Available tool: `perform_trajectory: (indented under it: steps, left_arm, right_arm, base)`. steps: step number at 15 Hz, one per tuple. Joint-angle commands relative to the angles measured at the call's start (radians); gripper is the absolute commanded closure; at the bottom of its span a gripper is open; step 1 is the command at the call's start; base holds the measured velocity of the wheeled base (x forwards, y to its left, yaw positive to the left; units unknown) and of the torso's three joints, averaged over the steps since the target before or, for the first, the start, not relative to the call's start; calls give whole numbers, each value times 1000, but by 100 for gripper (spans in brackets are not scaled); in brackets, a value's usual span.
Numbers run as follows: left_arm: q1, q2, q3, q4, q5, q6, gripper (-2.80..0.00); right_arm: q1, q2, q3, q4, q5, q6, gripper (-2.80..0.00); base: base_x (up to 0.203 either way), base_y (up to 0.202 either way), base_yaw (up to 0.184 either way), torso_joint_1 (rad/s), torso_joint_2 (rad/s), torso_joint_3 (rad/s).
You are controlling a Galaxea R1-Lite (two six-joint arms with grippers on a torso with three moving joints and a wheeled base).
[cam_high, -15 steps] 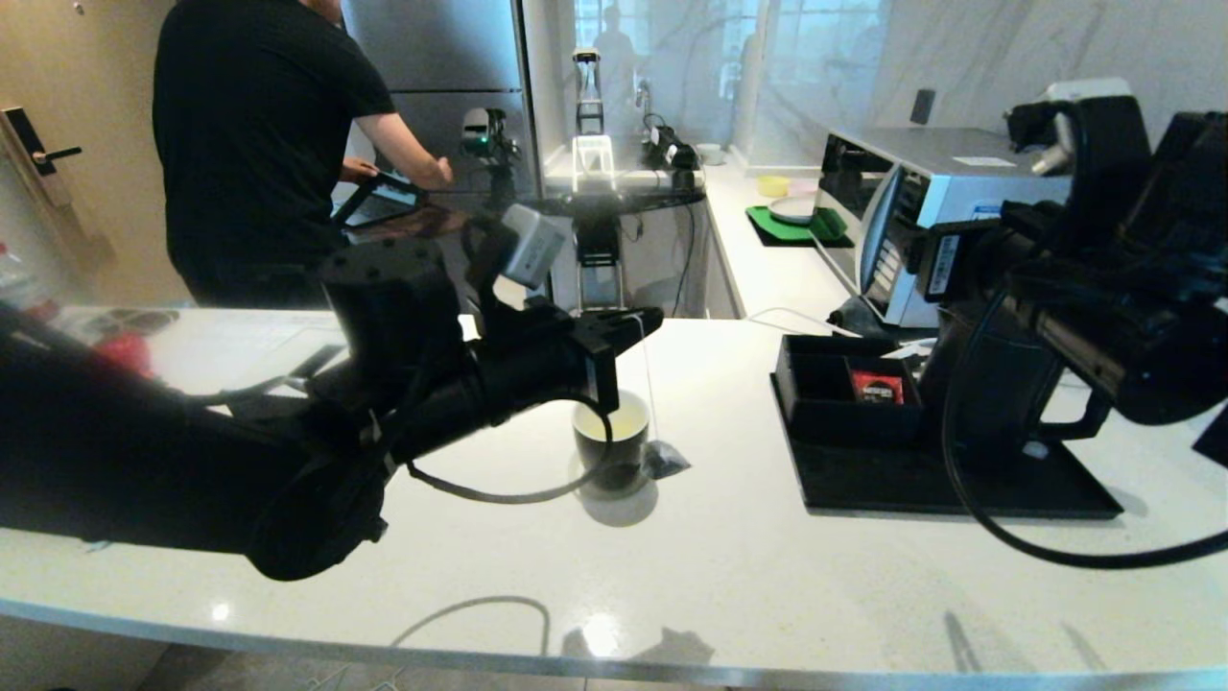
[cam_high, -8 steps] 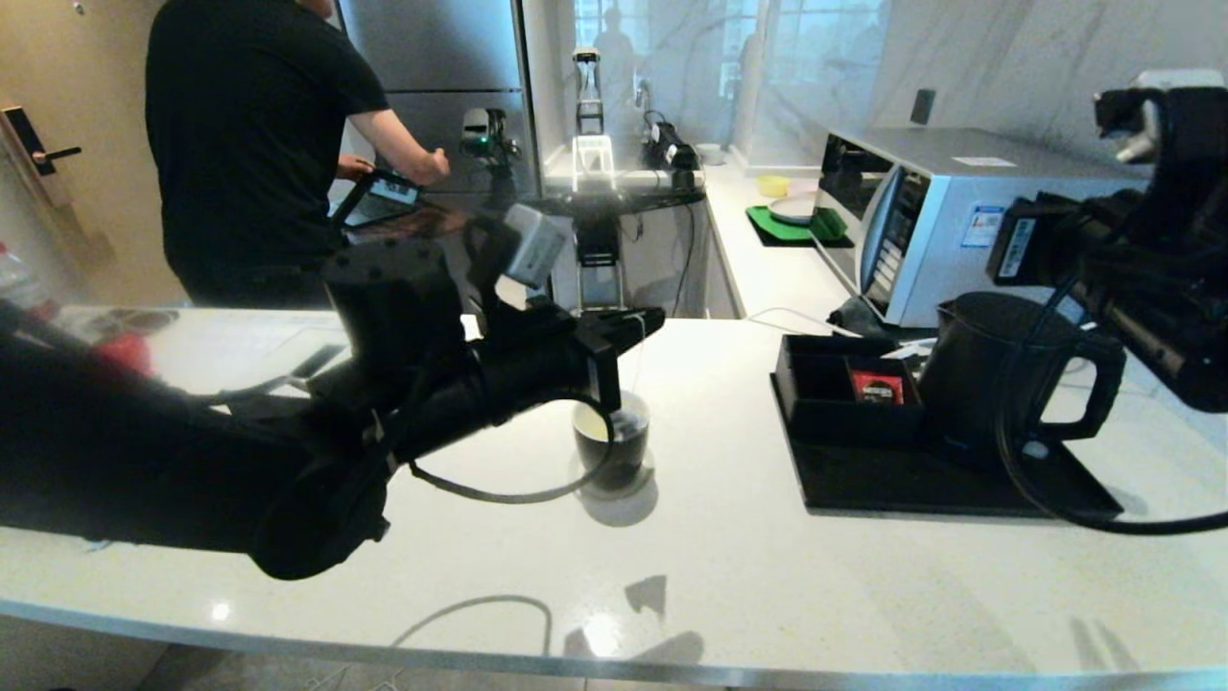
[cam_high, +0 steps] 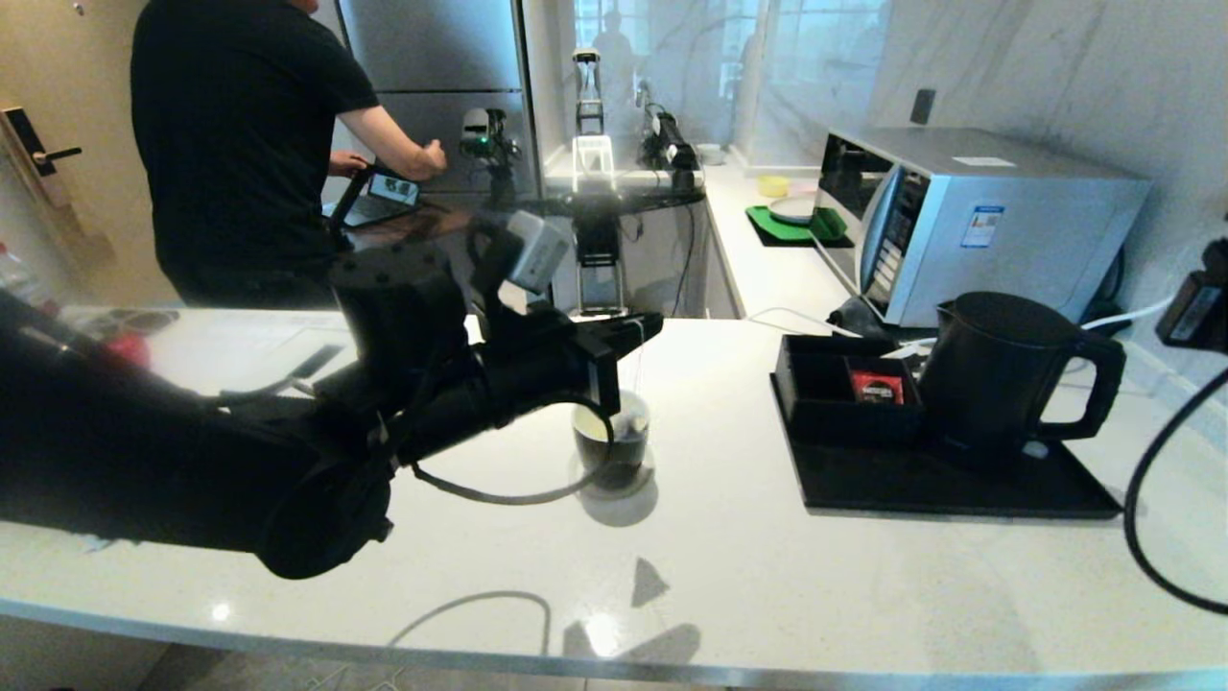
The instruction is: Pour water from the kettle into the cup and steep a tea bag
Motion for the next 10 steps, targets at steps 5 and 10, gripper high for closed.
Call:
perform_trajectory:
  steps: [5,10]
  left_arm:
    - [-1,-3,2,-7,-1,-1,0]
    - [1,3,3,-7,0,0,0]
  right_arm:
    - [-89,-370,337,-14,9,-16,0]
    - [-107,-669,498,141,91,-25,0]
  base:
    - [0,0,0,0,0,0]
    - [0,0,0,0,0,0]
